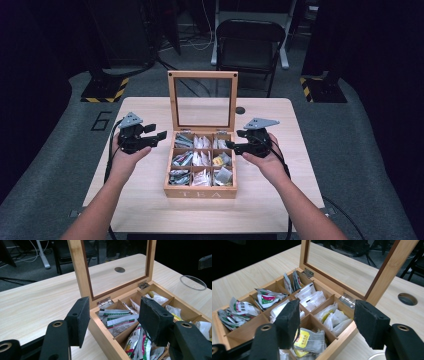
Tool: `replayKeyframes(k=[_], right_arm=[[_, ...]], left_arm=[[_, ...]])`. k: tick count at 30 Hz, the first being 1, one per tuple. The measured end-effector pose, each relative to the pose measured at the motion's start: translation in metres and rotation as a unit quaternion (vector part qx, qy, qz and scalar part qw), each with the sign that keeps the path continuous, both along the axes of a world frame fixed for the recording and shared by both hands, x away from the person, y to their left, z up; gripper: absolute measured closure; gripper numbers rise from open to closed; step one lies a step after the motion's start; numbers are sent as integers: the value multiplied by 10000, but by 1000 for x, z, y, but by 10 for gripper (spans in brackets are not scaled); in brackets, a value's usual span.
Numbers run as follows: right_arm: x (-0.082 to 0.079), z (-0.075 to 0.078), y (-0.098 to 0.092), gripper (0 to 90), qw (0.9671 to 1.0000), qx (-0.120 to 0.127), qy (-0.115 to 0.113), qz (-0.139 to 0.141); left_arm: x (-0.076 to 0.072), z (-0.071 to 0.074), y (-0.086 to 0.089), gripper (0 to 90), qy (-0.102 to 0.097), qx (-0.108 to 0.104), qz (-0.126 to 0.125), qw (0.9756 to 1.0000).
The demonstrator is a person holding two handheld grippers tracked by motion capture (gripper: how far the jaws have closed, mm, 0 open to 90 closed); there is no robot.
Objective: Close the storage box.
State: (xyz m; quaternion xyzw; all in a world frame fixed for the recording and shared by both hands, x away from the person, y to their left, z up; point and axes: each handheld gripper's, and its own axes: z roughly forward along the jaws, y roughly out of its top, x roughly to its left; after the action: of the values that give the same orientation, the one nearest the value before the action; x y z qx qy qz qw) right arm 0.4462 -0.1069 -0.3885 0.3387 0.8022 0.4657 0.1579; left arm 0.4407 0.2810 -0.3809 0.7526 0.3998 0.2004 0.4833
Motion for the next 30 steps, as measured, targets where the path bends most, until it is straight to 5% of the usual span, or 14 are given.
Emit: replayKeyframes(k=[9,20,30], right_arm=[[-8,-7,2,329,10000,38,54,31],[-22,-18,-1,495,9999,-79,27,117],[-32,-34,-3,555,9998,-106,35,186]], left_arm=[[-5,0,-2,423,-8,-24,-53,10000],[-12,-7,-2,423,31,-84,-107,9999],[-15,-14,-1,425,76,-97,-80,9999]])
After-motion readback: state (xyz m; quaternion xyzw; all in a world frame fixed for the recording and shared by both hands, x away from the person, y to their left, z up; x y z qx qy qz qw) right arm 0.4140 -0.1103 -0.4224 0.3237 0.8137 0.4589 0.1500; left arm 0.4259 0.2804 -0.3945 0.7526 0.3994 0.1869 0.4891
